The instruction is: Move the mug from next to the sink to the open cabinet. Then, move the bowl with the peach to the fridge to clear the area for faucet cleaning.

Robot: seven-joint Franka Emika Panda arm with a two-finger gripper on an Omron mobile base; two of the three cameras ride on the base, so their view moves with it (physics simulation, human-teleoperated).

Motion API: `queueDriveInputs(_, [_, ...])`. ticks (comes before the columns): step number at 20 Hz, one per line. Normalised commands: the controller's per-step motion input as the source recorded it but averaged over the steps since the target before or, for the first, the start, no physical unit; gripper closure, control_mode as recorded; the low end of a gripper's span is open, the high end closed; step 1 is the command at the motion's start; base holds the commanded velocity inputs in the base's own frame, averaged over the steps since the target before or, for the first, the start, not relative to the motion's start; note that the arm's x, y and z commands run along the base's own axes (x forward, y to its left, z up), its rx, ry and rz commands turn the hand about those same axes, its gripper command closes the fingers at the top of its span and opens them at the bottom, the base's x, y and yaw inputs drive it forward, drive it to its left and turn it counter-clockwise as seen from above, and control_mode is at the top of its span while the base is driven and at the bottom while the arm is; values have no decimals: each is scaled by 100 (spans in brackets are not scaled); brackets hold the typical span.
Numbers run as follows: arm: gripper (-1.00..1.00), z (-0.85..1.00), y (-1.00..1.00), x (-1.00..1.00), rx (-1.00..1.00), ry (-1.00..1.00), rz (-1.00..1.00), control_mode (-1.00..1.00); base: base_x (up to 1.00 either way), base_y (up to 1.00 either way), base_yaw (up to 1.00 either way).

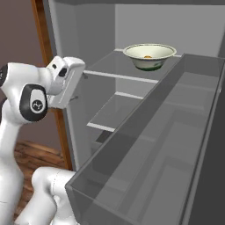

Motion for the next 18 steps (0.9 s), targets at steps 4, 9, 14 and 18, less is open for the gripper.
queueDriveInputs(4, [-100,-28,0,-100,21,1,-52,-100,0,0,0])
queueDriveInputs(9, [-100,-4,-10,-38,11,-2,-24,-100,0,0,0])
queueDriveInputs(14, [-100,0,-18,-54,54,-9,-11,-100,0,0,0])
queueDriveInputs(18, [-100,0,-26,-74,71,-15,-19,-100,0,0,0])
